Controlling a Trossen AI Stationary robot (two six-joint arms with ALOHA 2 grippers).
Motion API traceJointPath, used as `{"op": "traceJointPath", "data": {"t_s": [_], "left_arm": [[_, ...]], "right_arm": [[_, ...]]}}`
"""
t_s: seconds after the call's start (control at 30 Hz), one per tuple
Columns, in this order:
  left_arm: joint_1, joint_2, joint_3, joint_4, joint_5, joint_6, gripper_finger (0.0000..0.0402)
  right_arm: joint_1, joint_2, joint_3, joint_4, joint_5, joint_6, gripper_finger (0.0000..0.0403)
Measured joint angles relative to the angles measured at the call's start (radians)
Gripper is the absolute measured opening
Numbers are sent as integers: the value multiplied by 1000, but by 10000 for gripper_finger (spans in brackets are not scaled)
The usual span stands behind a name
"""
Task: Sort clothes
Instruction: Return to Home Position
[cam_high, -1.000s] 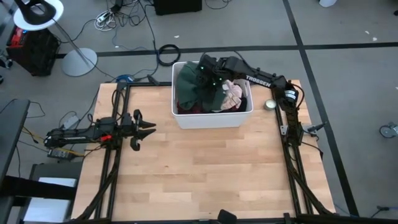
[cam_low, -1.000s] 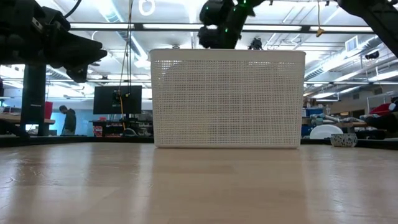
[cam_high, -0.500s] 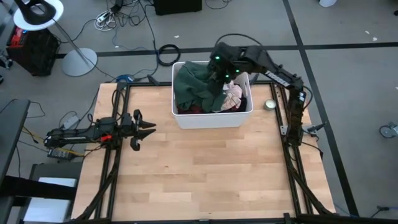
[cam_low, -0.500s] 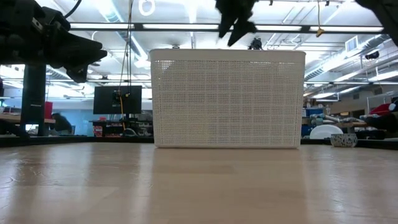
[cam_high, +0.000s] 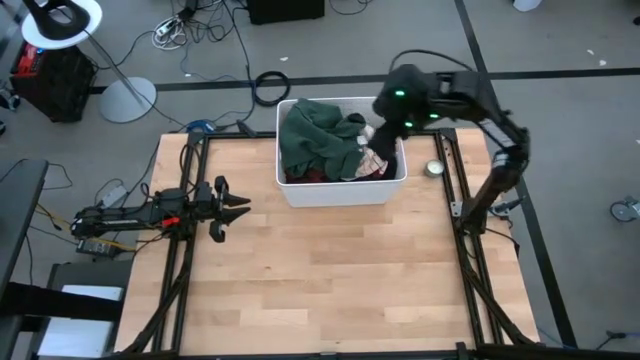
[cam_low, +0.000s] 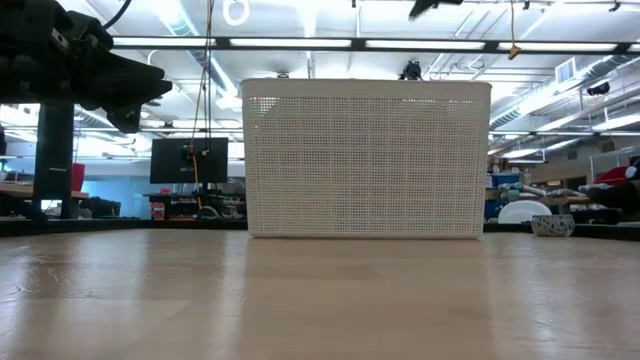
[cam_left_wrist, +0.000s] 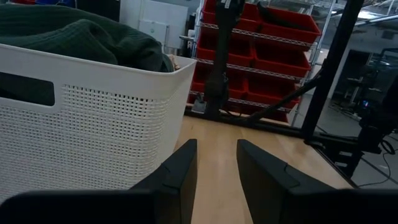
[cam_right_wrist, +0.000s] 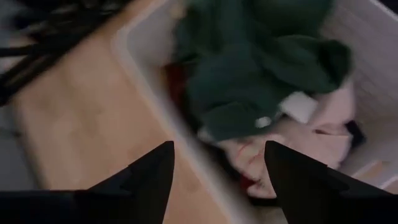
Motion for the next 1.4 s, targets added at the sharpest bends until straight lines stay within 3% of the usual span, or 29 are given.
{"op": "traceJointPath", "data": {"t_s": [0.1, 0.37, 0.5, 0.6, 0.73, 0.93, 1.2, 1.4], "left_arm": [[0, 0, 0, 0, 0, 0, 119], [0, 0, 0, 0, 0, 0, 119], [0, 0, 0, 0, 0, 0, 119], [0, 0, 0, 0, 0, 0, 119], [0, 0, 0, 0, 0, 0, 119], [0, 0, 0, 0, 0, 0, 119], [0, 0, 0, 0, 0, 0, 119], [0, 0, 0, 0, 0, 0, 119]], "right_arm": [[33, -66, 0, -1, -46, -22, 247], [176, -190, 0, 0, -18, -52, 249], [286, -236, -43, 2, 59, -33, 246], [375, -292, -155, 3, 126, 36, 245], [488, -390, -410, 85, 216, 112, 245], [586, -588, -922, 517, 245, 129, 245], [606, -816, -1566, 1152, 196, 123, 245], [579, -962, -1926, 1542, 181, 129, 245]]}}
